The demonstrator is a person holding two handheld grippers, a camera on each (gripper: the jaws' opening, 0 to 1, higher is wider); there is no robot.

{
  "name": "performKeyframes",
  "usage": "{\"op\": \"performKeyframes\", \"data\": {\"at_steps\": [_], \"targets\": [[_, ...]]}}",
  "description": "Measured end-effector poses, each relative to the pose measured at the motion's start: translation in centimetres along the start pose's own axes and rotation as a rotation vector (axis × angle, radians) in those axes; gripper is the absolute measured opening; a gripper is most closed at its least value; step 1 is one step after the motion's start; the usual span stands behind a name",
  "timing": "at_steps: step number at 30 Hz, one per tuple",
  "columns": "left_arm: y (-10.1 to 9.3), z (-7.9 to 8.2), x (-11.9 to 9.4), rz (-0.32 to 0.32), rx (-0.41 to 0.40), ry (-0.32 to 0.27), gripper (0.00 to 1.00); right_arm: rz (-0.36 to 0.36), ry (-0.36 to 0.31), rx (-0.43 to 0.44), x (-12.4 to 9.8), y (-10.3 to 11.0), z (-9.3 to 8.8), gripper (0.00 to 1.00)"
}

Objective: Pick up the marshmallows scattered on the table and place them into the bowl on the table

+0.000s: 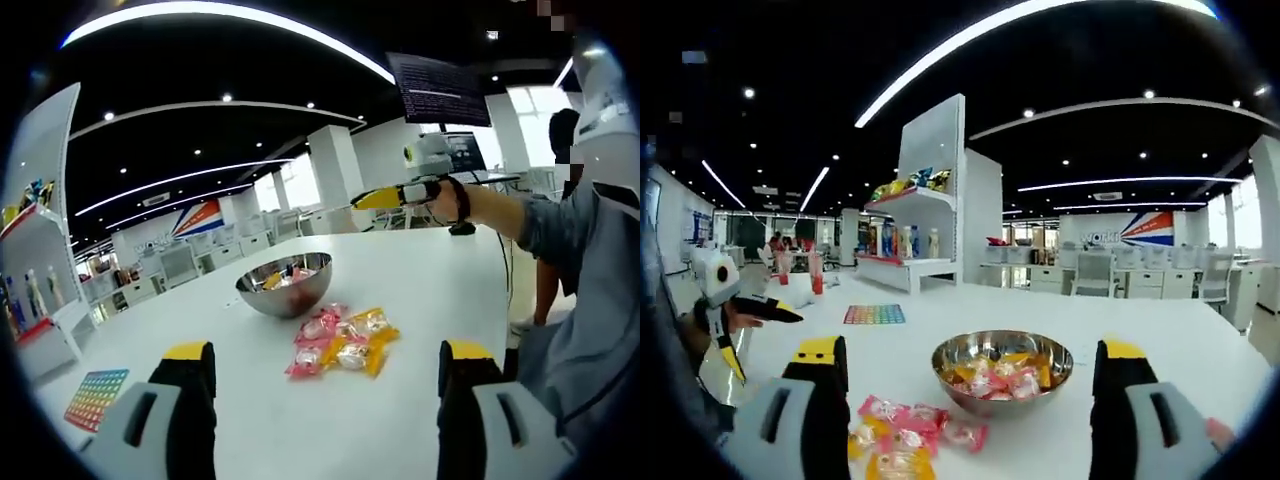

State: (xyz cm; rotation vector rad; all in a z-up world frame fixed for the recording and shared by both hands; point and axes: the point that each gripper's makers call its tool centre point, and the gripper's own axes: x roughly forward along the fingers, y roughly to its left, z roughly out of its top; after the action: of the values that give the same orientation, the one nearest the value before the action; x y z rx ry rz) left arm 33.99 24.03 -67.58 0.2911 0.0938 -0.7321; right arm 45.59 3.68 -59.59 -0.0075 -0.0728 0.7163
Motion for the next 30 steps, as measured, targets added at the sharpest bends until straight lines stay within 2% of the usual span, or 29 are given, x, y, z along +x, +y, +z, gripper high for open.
{"op": "performKeyframes", "data": {"at_steps": [2,4,8,10,14,15,16,22,30], "targets": [[0.1,0.2,0.1,0.004,0.001,-0.007,0.92,0.014,-0.03,-0.006,-1.7,0.9,0.8,0.97],[0.1,0.3,0.2,0.004,0.0,-0.014,0.92,0.028,-0.045,-0.011,-3.0,1.6,0.7,0.97],[0.1,0.3,0.5,0.003,-0.007,-0.021,0.92,0.153,-0.019,0.034,-5.9,5.2,-1.8,0.97],[-0.1,0.2,0.6,-0.002,-0.012,-0.023,0.92,0.209,-0.017,0.02,-7.1,7.1,-2.9,0.97],[-0.2,0.2,0.8,-0.005,-0.014,-0.024,0.92,0.259,-0.039,-0.034,-8.6,9.6,-4.8,0.97],[-0.3,0.2,0.8,-0.007,-0.016,-0.026,0.92,0.273,-0.04,-0.031,-8.9,10.0,-5.2,0.97],[-0.3,0.2,0.8,-0.01,-0.018,-0.029,0.92,0.284,-0.057,0.009,-9.0,10.5,-5.4,0.97],[-0.7,0.0,0.6,-0.011,-0.032,-0.041,0.92,0.234,-0.07,0.089,-9.2,10.5,-6.9,0.97],[-0.2,-0.1,0.1,0.006,-0.028,-0.036,0.92,0.222,-0.076,0.105,-9.3,10.2,-6.3,0.97]]}}
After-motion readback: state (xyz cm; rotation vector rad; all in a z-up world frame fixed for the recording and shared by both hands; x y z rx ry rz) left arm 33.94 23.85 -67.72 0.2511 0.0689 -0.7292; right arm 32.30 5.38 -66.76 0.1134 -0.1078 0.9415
